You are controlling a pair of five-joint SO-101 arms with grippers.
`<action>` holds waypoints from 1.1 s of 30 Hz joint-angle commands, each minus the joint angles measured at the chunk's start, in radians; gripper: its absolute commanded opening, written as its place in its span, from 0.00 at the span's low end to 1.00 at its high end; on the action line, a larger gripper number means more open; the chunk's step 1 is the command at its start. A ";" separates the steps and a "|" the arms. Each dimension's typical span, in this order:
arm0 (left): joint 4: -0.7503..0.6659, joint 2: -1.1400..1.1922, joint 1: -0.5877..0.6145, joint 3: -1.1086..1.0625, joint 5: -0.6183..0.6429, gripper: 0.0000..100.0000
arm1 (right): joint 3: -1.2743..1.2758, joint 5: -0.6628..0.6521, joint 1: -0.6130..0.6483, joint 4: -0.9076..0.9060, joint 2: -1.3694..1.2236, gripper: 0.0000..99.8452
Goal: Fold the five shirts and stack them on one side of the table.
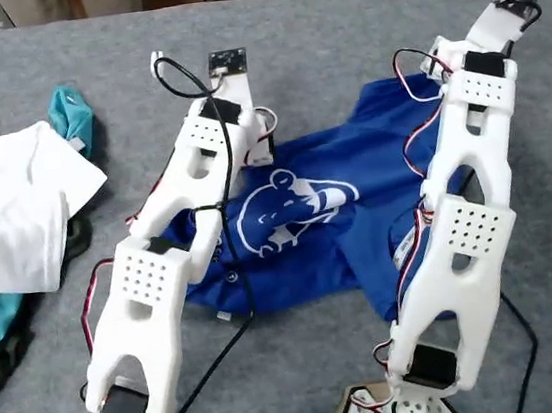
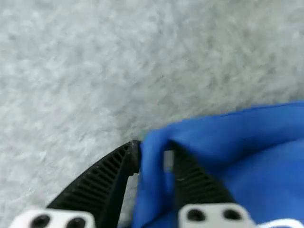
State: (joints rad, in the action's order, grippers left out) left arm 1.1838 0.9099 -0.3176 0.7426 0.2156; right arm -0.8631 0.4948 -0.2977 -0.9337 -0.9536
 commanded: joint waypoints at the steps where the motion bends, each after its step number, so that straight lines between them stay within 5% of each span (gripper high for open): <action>1: 0.038 0.002 0.043 0.124 -0.003 0.03 | -0.010 -0.012 0.012 0.015 0.007 0.00; 16: 0.336 0.007 0.262 0.732 -0.324 0.02 | -0.010 -0.038 0.018 0.014 0.007 0.00; 24: 0.368 0.018 0.252 0.706 -0.351 0.02 | -0.004 -0.049 0.050 -0.008 0.007 0.00; 33: 0.430 0.085 0.187 0.582 -0.353 0.02 | -0.010 -0.235 0.352 -0.106 0.005 0.04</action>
State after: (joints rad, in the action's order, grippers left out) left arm 1.5704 1.0050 -0.1197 1.3288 -0.1343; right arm -0.8631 0.2923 -0.0215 -1.0671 -0.9551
